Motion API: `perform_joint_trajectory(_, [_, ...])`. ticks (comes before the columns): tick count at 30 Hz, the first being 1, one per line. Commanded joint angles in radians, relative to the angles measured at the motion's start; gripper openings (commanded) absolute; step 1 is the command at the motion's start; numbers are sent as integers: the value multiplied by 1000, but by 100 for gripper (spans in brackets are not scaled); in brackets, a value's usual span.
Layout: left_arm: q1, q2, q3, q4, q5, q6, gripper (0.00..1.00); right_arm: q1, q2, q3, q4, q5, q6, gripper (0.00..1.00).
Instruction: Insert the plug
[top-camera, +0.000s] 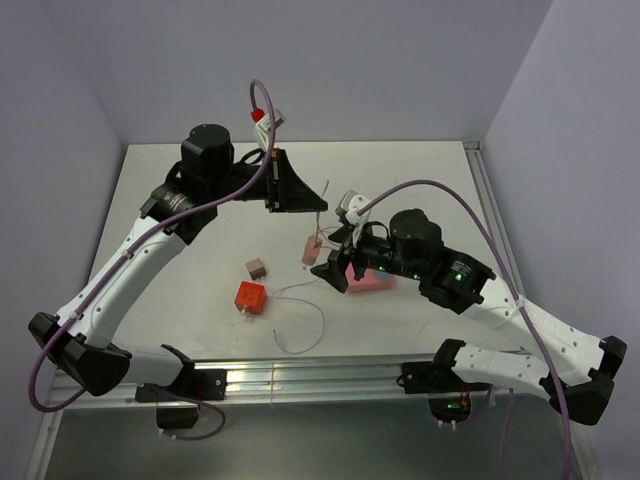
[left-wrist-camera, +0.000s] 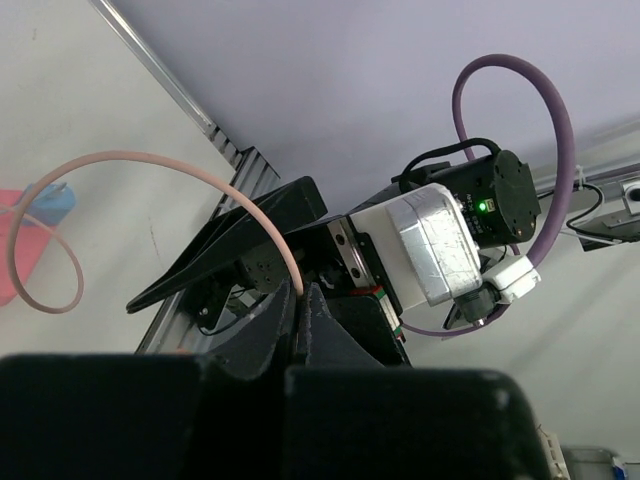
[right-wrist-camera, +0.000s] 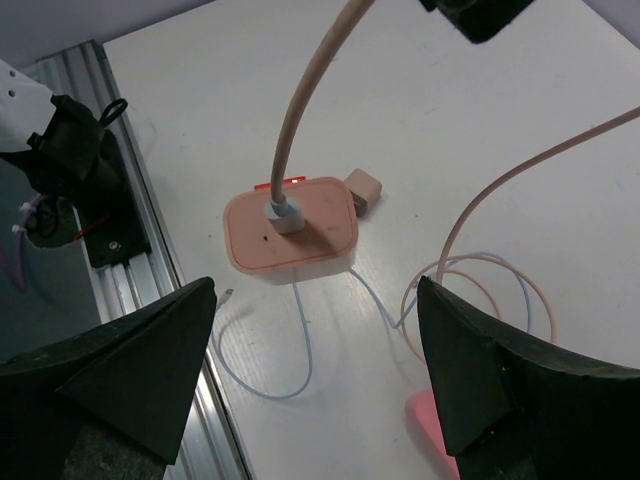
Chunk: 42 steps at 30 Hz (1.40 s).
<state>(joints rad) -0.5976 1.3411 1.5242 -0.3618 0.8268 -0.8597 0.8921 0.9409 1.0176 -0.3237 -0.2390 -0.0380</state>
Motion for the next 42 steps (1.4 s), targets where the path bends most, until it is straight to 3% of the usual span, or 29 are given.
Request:
perform_joint_trajectory(1, [-8, -42, 1, 76, 29, -24, 0, -2, 13, 75, 20, -29, -25, 87])
perform_joint_trajectory(14, [-21, -54, -24, 100, 40, -36, 0, -1, 67, 128, -8, -5, -74, 84])
perform_joint_trajectory(20, [-21, -57, -35, 103, 43, -38, 0, -2, 101, 147, -8, -20, -71, 73])
perform_joint_trajectory(22, [-21, -57, -33, 100, 43, -33, 0, -1, 107, 145, -11, -23, -71, 66])
perform_joint_trajectory(26, [-21, -59, -32, 95, 41, -32, 0, -1, 107, 142, -8, -36, -65, 43])
perform_joint_trajectory(28, [-21, -54, -32, 89, 41, -29, 1, -1, 117, 156, -26, -25, -57, 10])
perform_joint_trajectory(29, [-19, -53, -30, 77, 23, -21, 8, -1, 119, 156, -28, -14, -47, 0])
perform_joint_trajectory(30, [-19, -53, -26, 54, -6, 11, 21, -1, 122, 153, -23, -10, -25, 0])
perform_joint_trajectory(32, [-18, -48, -9, -69, -95, 54, 88, -1, 127, 141, -14, 15, 9, 0])
perform_joint_trajectory(33, [-13, -49, -12, -112, -192, 88, 99, -1, 130, 134, 6, 42, 70, 0])
perform_joint_trajectory(34, [-10, -57, -27, -191, -313, 118, 100, -1, 137, 124, 14, 87, 97, 0])
perform_joint_trajectory(35, [-7, -65, -41, -230, -314, 119, 100, -2, 144, 118, 20, 96, 122, 0])
perform_joint_trajectory(38, [7, -111, -140, -336, -526, 133, 99, -24, 185, 104, 25, 127, 234, 0])
perform_joint_trajectory(42, [24, -252, -367, -348, -762, 75, 100, -54, 254, 101, 35, 174, 373, 0])
